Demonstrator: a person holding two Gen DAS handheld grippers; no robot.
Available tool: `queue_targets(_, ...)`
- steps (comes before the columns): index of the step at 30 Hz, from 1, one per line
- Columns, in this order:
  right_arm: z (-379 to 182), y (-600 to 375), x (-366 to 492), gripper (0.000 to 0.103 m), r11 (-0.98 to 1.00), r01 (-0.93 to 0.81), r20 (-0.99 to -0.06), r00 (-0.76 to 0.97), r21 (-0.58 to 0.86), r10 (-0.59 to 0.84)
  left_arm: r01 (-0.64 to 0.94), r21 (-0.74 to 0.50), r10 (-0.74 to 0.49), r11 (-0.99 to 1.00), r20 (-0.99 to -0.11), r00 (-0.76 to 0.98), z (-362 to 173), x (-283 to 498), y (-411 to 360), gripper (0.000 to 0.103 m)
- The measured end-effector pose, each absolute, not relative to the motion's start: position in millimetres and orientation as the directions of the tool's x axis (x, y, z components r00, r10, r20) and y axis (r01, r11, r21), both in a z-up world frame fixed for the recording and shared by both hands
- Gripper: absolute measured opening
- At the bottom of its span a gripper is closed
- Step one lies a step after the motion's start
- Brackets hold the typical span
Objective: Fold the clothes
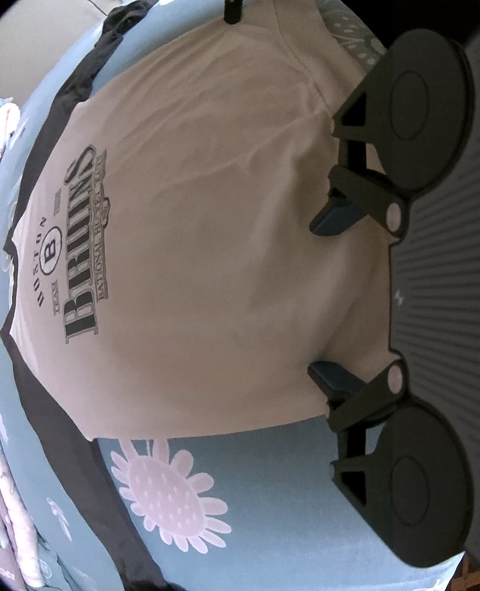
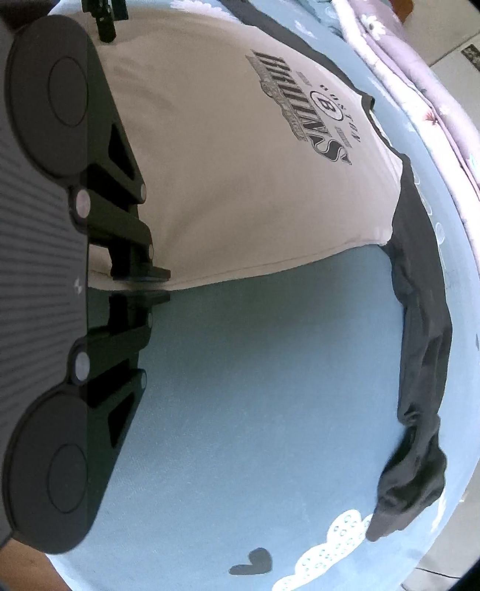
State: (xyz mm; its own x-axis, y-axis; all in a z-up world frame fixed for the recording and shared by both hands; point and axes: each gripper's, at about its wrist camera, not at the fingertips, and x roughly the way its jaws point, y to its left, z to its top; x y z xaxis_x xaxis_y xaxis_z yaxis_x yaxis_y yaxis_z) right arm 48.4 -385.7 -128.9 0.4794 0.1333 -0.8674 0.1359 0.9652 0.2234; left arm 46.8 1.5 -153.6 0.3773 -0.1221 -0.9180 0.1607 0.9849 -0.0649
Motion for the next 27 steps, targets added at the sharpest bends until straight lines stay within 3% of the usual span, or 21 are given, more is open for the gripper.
queue_targets(4,-125.3,-384.6,49.3,0.016,0.963,0.126,-0.863,0.483,0.240,0.152,0.161,-0.068,-0.124,0.985,-0.919,0.375,-153.9,47.6,2.2,0.076)
queue_targets(11,-111.0,-383.7,64.5,0.019,0.965,0.106,-0.834,0.532,0.238,0.147,0.147,-0.066,-0.117,0.987,-0.920,0.375,-155.0,48.2,0.5,0.079)
queue_targets(22,-127.4,-383.0,83.2,0.022,0.963,0.161,-0.868,0.483,0.215,0.113,0.148,-0.076,-0.125,0.986,-0.923,0.364,-154.7,50.4,2.6,0.079)
queue_targets(27,-115.3,-383.2,76.7,0.028,0.961,0.176,-0.862,0.498,0.213,0.100,0.146,-0.076,-0.124,0.986,-0.926,0.356,-153.7,51.0,2.7,0.079)
